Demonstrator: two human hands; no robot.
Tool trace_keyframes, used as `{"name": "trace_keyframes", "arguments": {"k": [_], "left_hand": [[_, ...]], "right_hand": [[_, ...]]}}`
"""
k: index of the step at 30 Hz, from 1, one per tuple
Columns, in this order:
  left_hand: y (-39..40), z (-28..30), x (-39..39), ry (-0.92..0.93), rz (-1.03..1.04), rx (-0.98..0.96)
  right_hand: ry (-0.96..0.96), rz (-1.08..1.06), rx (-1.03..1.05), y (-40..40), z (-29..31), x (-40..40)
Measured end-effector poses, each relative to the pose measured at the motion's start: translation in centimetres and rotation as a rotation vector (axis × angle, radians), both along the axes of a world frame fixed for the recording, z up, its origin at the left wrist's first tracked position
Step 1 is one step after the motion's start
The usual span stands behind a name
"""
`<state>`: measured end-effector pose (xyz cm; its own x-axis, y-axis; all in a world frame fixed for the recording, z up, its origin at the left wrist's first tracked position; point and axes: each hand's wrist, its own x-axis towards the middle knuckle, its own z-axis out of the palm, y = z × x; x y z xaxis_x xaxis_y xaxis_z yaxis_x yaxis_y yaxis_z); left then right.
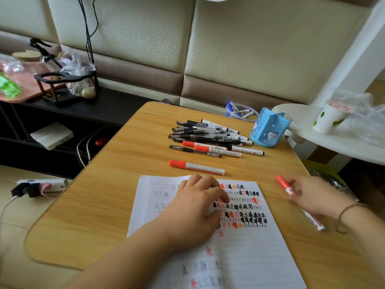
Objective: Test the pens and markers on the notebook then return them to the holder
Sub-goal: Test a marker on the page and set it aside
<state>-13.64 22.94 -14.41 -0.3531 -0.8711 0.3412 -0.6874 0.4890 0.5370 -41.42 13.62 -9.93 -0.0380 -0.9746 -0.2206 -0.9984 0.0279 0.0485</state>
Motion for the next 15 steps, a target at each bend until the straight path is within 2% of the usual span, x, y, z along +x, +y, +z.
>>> {"name": "trace_keyframes", "arguments": {"k": [3, 6, 10, 13, 15], "left_hand": [[0.0, 0.1, 0.0, -0.009, 0.005, 0.007], [-0.1, 0.1, -0.1, -0.011, 0.005, -0.003], [-0.1, 0.1, 0.0, -0.015, 0.009, -0.011], [-0.3, -0.1, 0.1, -0.018, 0.011, -0.018], [-0.3, -0.2, 0.1, -0.013, 0.013, -0.023]], "right_hand": [[-0.196, 0.206, -0.152, -1.5, 0.1, 3.7], [-0.303, 0.329, -0.218, -3.2, -0.1, 7.7], [-0.231, 0.373, -0.247, -3.7, -0.9, 9.6], [-0.330, 0.438, -0.304, -3.1, -1.0, 10.6], [-0.297, 0.521, -0.250, -2.6, -1.1, 11.3]]}}
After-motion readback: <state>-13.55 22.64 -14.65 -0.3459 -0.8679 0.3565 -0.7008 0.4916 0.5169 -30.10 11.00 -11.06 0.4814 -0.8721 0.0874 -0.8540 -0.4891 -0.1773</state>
